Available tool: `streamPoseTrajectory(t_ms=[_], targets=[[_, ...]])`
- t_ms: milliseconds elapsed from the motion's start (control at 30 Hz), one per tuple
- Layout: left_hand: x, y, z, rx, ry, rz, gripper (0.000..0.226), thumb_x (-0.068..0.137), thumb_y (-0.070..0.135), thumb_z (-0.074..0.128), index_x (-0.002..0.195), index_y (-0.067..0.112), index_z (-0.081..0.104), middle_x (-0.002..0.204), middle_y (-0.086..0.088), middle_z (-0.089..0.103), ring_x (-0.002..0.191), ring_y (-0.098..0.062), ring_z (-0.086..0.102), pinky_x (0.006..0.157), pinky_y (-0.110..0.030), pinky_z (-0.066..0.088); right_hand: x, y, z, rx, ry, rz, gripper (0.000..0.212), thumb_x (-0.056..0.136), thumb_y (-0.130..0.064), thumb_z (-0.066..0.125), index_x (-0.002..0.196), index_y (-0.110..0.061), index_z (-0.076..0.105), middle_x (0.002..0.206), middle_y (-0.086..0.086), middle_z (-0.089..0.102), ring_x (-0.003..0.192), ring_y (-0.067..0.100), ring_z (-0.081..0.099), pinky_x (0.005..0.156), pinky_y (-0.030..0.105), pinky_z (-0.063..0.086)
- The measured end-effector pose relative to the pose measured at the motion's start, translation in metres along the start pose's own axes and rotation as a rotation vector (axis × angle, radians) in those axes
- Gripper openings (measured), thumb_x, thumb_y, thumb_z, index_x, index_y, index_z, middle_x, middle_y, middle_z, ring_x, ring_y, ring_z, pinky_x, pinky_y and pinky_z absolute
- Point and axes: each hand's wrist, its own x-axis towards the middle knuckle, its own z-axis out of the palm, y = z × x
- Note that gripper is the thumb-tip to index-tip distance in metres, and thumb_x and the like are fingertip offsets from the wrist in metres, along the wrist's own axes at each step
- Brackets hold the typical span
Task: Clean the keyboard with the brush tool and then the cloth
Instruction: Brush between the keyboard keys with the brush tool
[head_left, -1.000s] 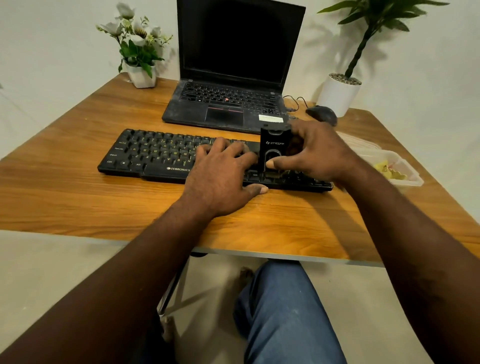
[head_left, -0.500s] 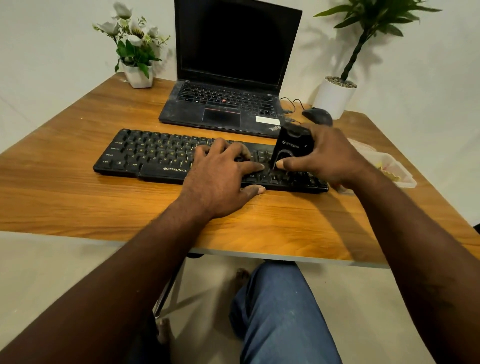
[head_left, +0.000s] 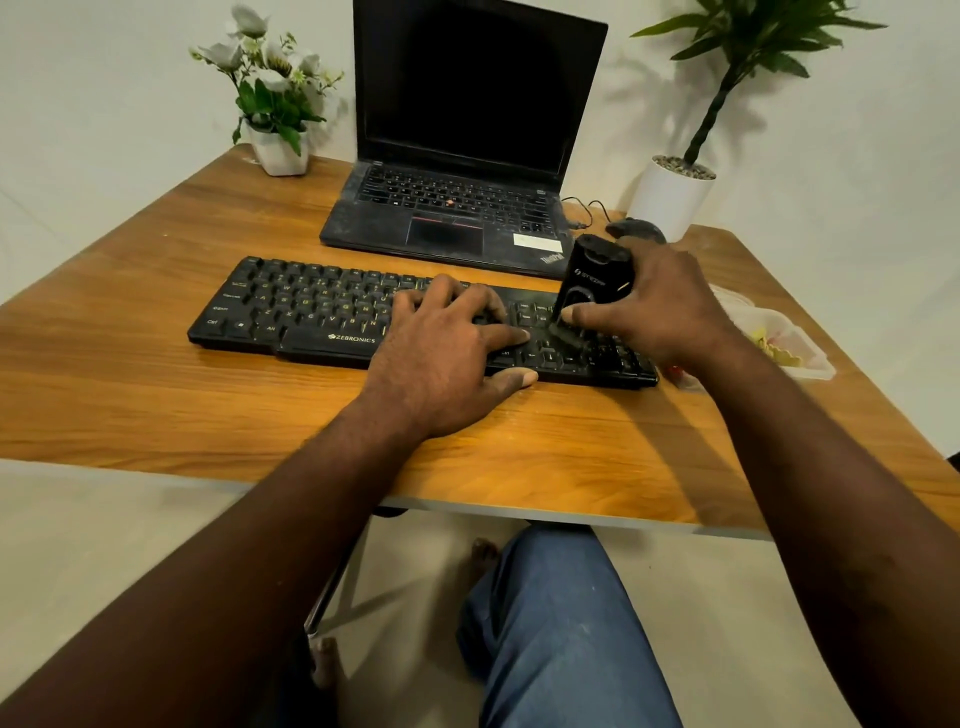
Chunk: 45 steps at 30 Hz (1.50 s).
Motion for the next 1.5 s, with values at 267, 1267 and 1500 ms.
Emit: streamPoseTrajectory(t_ms=[267,1267,1500], targets=[[0.0,0.0,0.0,-0.002,0.002,-0.003,0.061,0.09,0.08,0.043,0.135,0.045,0.063,0.136,0.013,0.051,0.13,-0.019,0.038,0.104,-0.05,0.034,-0.003,-0.007,0.002,-0.007,0.015,-0.022,0.063,0.076,-0.03,0.091,0.131,-0.022,0.062,0.12,-0.002,0.071,0.103,0.012,0.065,0.089,0.031,0.056],[0.0,0.0,-0.001,-0.024,-0.001,-0.025,0.059,0.088,0.08,0.048,0.135,0.047,0.061,0.134,0.013,0.051,0.129,-0.018,0.037,0.102,-0.046,0.032,-0.01,0.019,-0.023,-0.076,-0.166,-0.234,0.041,0.073,-0.024,0.093,0.09,-0.037,0.058,0.089,-0.015,0.068,0.079,-0.009,0.062,0.063,0.005,0.039],[0.001,0.0,-0.001,-0.019,0.004,-0.025,0.061,0.088,0.08,0.049,0.135,0.044,0.062,0.133,0.012,0.052,0.127,-0.019,0.039,0.101,-0.046,0.033,-0.011,0.0,0.003,0.004,-0.156,-0.299,0.043,0.076,-0.026,0.091,0.101,-0.036,0.058,0.098,-0.013,0.066,0.091,-0.002,0.064,0.074,0.015,0.049]])
